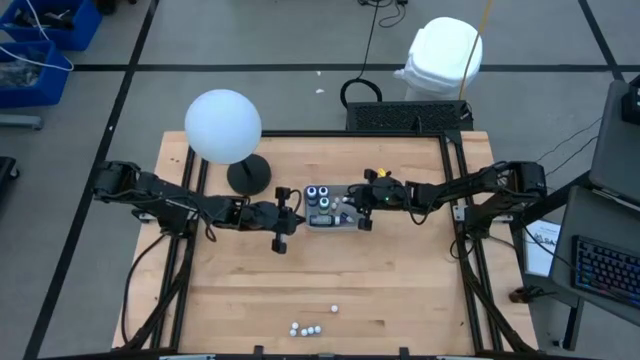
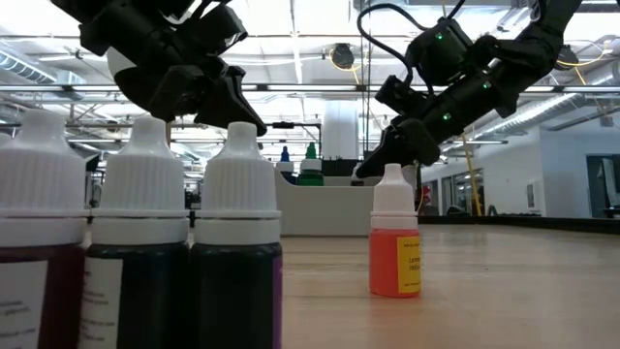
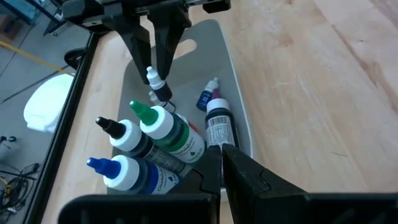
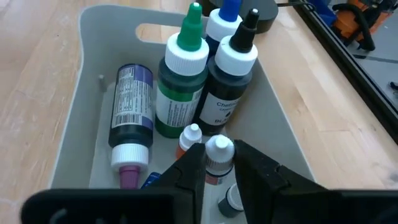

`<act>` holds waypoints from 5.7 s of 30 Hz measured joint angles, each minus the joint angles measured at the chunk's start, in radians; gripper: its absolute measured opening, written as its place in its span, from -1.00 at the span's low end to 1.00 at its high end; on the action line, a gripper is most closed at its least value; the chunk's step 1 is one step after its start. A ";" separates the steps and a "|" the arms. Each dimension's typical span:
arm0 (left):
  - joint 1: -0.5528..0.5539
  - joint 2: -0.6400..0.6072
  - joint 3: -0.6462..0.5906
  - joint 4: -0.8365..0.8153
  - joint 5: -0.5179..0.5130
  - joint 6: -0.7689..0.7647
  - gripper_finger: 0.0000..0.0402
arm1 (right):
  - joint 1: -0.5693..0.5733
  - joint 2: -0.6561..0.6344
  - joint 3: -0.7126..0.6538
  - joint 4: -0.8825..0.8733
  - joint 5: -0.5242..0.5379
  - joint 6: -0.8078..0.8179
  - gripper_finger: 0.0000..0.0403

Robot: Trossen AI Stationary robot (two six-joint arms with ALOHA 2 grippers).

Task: Pick & Place food coloring
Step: Put the small red food coloring bottle into the gray bin, then put the right small yellow food coloring bottle into the gray bin

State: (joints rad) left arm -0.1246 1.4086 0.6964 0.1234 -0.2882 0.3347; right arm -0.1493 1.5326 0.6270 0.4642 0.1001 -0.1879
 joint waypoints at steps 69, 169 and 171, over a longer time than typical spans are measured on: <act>-0.100 0.000 0.001 -0.097 0.025 -0.344 -0.88 | 0.673 0.398 0.637 -0.552 0.023 0.090 -0.16; -0.100 0.000 0.000 -0.097 0.024 -0.331 -0.88 | 0.400 0.054 0.673 -0.900 0.188 -0.140 -0.78; -0.099 0.000 0.000 -0.098 0.024 -0.320 -0.88 | 0.293 0.010 0.631 -0.881 0.117 -0.152 -0.78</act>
State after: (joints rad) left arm -0.2237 1.4086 0.6964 0.0256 -0.2643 0.0145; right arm 0.1440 1.5423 1.2580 -0.4170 0.2175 -0.3395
